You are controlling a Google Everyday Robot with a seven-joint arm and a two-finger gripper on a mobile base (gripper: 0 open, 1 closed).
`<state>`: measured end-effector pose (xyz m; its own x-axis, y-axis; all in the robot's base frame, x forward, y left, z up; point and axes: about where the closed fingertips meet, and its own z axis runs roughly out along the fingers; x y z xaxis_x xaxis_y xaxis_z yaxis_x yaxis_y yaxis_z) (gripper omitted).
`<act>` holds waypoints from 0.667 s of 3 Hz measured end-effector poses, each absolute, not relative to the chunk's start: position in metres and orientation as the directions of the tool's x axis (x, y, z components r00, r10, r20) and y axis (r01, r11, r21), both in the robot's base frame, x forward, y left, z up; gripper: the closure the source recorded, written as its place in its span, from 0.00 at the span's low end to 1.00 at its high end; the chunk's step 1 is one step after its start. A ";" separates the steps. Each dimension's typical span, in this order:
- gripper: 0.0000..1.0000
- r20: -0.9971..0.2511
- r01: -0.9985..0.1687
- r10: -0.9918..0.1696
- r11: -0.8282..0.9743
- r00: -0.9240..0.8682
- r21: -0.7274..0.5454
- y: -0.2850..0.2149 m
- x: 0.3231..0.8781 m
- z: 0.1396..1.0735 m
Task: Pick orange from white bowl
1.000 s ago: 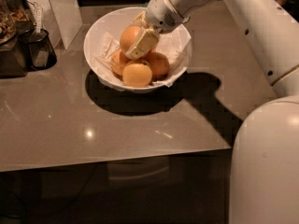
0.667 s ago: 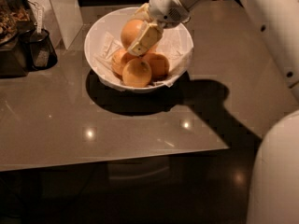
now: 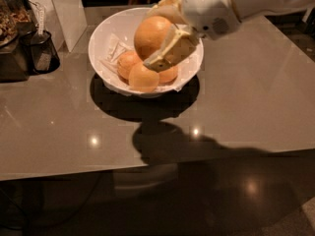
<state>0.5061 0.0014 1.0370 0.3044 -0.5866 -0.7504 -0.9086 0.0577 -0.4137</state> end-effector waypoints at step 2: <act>1.00 -0.793 -0.879 -0.546 0.196 0.271 -0.435 -0.010 0.448 1.035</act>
Offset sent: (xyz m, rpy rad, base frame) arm -0.0412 0.0068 0.0133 0.0530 -0.0687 -0.0388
